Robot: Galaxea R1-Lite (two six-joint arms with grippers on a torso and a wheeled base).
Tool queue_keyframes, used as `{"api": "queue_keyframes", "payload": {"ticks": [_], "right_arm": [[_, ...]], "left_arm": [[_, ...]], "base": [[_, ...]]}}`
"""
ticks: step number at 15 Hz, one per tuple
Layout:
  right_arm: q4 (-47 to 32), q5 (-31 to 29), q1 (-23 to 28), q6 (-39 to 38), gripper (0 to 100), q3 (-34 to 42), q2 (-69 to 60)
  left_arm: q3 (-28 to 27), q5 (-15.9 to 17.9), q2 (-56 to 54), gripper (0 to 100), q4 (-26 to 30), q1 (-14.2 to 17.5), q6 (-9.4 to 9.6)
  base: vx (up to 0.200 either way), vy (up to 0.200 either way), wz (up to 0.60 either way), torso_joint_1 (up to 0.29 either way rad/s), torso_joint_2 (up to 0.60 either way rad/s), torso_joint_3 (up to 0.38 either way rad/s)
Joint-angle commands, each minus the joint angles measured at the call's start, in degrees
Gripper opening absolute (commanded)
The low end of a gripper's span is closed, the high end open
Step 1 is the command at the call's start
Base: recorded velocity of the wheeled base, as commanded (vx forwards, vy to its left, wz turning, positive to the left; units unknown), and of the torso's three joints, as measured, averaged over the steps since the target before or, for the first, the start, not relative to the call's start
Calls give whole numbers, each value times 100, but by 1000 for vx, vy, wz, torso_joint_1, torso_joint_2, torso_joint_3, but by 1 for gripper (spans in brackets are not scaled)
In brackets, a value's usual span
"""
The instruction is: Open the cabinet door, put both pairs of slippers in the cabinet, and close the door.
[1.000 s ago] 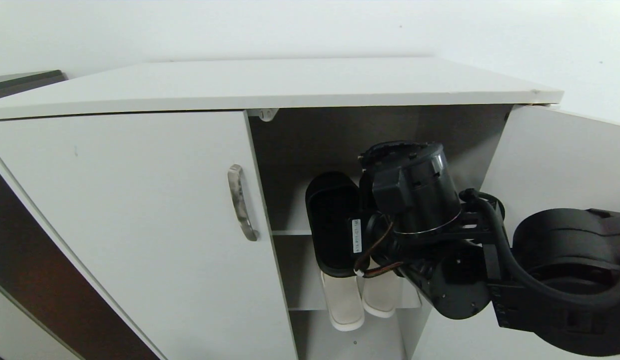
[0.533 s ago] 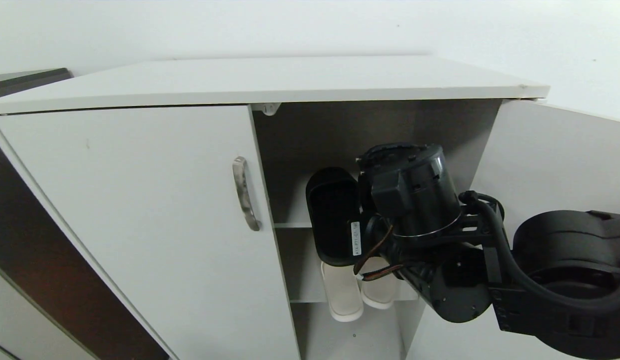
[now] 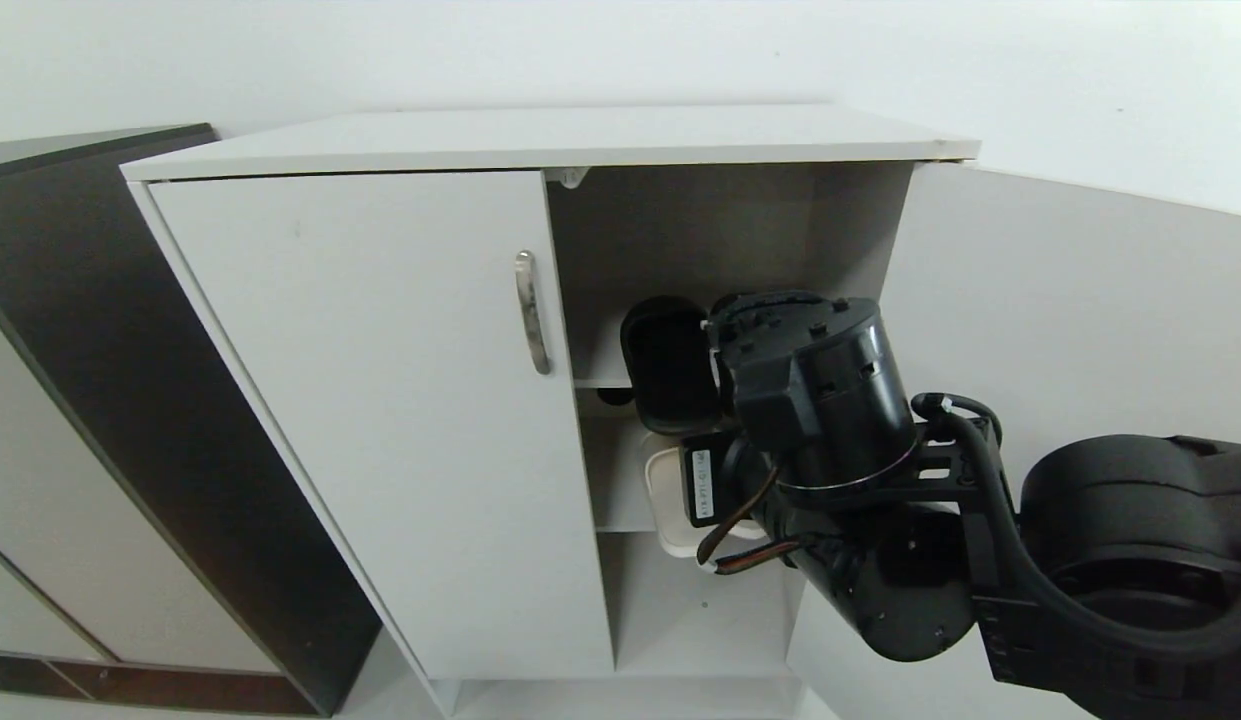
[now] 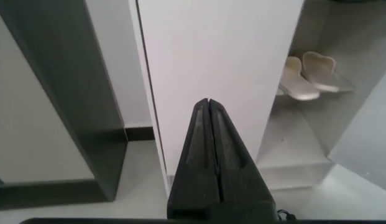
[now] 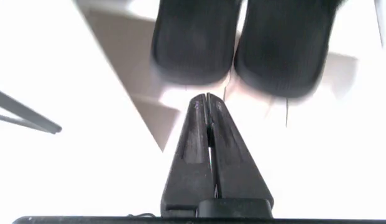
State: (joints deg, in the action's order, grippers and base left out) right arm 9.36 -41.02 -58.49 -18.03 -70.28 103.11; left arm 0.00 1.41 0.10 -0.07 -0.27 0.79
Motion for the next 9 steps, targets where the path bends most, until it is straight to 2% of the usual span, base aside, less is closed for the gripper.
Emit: {"api": "queue_keyframes", "payload": {"ticks": [1,9], "right_arm": [[4,-2,-4,1,0,23,34],[162,24,-4,1,0,85,60]], "left_arm": [[0,-1,-1,0,-1,0,0],[0,-1,-1,0,-1,0,0]], "base": [[-200,0,0,-7,2,7],[-200,0,0,1,2,4]]}}
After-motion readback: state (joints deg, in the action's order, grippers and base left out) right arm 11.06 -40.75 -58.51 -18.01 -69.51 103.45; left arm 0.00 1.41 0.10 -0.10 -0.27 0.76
